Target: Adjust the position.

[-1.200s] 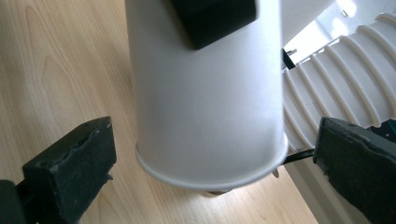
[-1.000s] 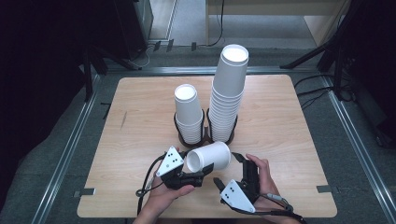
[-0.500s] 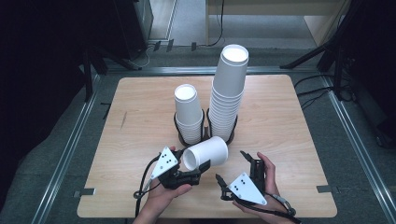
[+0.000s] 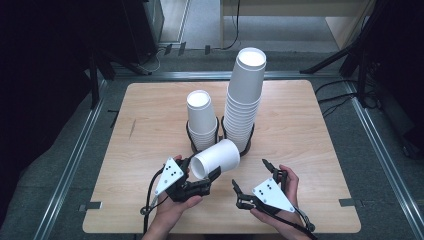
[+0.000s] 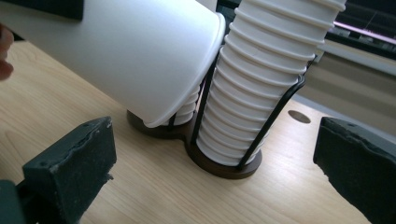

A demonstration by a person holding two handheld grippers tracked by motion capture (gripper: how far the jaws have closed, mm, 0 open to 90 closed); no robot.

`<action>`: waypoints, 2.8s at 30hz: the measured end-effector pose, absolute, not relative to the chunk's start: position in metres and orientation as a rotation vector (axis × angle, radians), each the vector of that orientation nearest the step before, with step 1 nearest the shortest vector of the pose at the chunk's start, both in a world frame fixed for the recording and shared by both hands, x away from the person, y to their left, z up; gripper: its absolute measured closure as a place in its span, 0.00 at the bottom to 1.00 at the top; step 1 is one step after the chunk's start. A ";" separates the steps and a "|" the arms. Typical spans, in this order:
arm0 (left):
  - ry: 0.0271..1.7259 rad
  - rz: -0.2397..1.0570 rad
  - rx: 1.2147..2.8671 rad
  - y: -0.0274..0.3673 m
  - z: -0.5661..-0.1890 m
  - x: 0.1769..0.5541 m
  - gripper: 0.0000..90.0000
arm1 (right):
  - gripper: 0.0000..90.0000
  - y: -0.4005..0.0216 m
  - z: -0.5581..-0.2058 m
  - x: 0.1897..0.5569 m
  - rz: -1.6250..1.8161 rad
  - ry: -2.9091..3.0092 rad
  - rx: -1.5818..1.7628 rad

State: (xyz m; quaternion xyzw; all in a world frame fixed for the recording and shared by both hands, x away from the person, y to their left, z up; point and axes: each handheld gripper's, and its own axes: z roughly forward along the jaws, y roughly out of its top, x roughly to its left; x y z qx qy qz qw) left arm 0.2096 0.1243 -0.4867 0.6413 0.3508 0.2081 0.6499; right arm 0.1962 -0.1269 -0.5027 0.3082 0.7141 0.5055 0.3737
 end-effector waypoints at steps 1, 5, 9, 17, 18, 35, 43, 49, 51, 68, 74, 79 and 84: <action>0.796 0.476 1.451 0.124 -0.487 0.209 0.24 | 0.00 -0.127 -0.503 0.197 1.306 1.827 0.809; 0.792 0.488 1.431 0.125 -0.486 0.208 0.24 | 0.00 -0.127 -0.502 0.199 1.346 1.819 0.882; 0.791 0.497 1.422 0.126 -0.486 0.208 0.24 | 0.00 -0.126 -0.501 0.199 1.375 1.812 0.919; 0.784 0.510 1.410 0.125 -0.486 0.207 0.24 | 0.01 -0.126 -0.501 0.200 1.395 1.817 0.950; 0.784 0.510 1.410 0.125 -0.486 0.207 0.24 | 0.01 -0.126 -0.501 0.200 1.395 1.817 0.950; 0.784 0.525 1.394 0.125 -0.487 0.206 0.24 | 0.20 -0.122 -0.508 0.205 1.279 1.759 1.063; 0.793 0.522 1.380 0.126 -0.490 0.207 0.24 | 0.15 -0.116 -0.504 0.198 1.364 1.820 1.140; 0.796 0.525 1.362 0.126 -0.490 0.206 0.24 | 0.07 -0.113 -0.495 0.193 1.491 1.765 1.365; 0.790 0.525 1.365 0.125 -0.490 0.205 0.24 | 0.06 -0.114 -0.491 0.191 1.553 1.741 1.408; 0.799 0.559 1.351 0.119 -0.494 0.204 0.24 | 0.06 -0.126 -0.496 0.194 2.038 1.383 2.069; 0.790 0.560 1.352 0.115 -0.496 0.203 0.24 | 0.06 -0.128 -0.499 0.198 2.189 1.204 2.311; 0.786 0.567 1.358 0.111 -0.497 0.202 0.24 | 0.06 -0.121 -0.501 0.200 2.326 1.036 2.517; 0.784 0.566 1.358 0.110 -0.498 0.201 0.24 | 0.06 -0.117 -0.500 0.201 2.378 0.967 2.580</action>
